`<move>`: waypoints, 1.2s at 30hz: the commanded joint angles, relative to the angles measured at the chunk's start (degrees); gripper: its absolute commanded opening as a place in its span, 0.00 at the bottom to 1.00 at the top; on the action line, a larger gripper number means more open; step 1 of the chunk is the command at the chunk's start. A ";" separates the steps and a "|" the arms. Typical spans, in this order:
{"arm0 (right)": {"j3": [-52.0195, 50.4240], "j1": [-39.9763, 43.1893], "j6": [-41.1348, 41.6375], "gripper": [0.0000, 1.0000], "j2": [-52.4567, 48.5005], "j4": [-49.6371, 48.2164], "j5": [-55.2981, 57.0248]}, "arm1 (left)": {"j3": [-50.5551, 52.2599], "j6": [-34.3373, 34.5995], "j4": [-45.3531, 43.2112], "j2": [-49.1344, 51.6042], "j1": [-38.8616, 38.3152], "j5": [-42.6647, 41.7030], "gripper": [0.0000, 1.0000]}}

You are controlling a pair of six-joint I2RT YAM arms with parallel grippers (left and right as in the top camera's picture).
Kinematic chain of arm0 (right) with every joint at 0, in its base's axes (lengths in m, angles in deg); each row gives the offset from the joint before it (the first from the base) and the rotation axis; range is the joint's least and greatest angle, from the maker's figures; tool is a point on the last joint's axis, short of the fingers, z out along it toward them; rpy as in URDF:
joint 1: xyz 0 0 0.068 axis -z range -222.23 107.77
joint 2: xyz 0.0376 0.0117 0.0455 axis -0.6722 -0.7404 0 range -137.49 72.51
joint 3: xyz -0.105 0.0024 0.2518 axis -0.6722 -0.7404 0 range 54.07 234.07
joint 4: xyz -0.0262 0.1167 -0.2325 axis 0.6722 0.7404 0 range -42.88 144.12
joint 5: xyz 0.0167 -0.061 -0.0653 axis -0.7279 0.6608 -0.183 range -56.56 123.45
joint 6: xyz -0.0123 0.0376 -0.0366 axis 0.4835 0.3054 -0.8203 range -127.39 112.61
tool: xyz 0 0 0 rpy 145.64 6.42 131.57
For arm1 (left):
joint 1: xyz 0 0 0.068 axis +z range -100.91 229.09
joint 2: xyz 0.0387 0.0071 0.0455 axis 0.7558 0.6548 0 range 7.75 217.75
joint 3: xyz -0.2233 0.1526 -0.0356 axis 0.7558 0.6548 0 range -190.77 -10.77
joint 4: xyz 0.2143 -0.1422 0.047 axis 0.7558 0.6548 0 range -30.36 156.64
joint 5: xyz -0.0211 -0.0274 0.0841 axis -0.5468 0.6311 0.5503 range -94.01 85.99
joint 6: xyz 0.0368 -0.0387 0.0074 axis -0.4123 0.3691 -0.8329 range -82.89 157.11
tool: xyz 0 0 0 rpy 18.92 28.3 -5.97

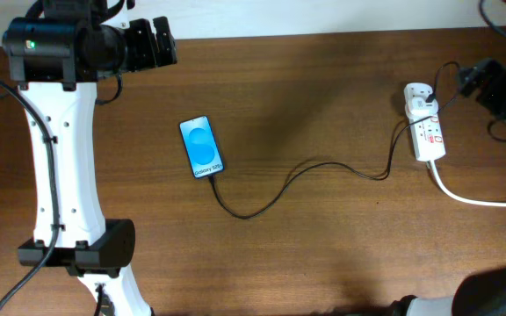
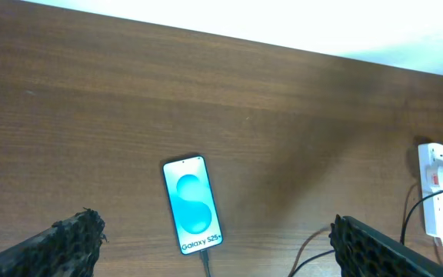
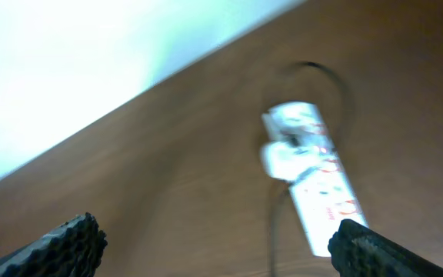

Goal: Plug charger to phone and switch on socket

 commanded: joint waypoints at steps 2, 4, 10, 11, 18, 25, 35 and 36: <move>0.70 -10.03 -8.44 0.98 9.73 4.20 -4.31 | -0.20 -0.11 -0.04 -0.02 0.24 0.44 0.99; 0.70 -15.41 -10.60 0.98 12.35 7.43 -4.33 | -0.20 -0.11 -0.04 -0.02 0.24 0.44 0.99; 0.68 -28.37 -11.54 0.98 14.88 18.25 -4.28 | -0.20 -0.11 -0.04 -0.02 0.24 0.44 0.99; 0.68 -29.90 -11.54 0.99 14.60 20.02 -4.28 | -0.20 -0.11 -0.04 -0.02 0.24 0.44 0.99; 0.57 -31.17 -11.56 0.98 13.99 20.39 -3.30 | -0.20 -0.11 -0.04 -0.02 0.24 0.44 0.99; -0.22 -34.34 -16.11 0.98 14.01 16.46 -2.93 | -0.20 -0.11 -0.04 -0.02 0.24 0.44 0.99; -40.11 -35.98 -16.09 0.98 43.76 -23.41 10.97 | -0.20 -0.11 -0.04 -0.02 0.24 0.44 0.99; -45.86 -35.98 -16.09 0.98 49.07 -27.04 12.13 | -0.20 -0.11 -0.04 -0.02 0.24 0.44 0.99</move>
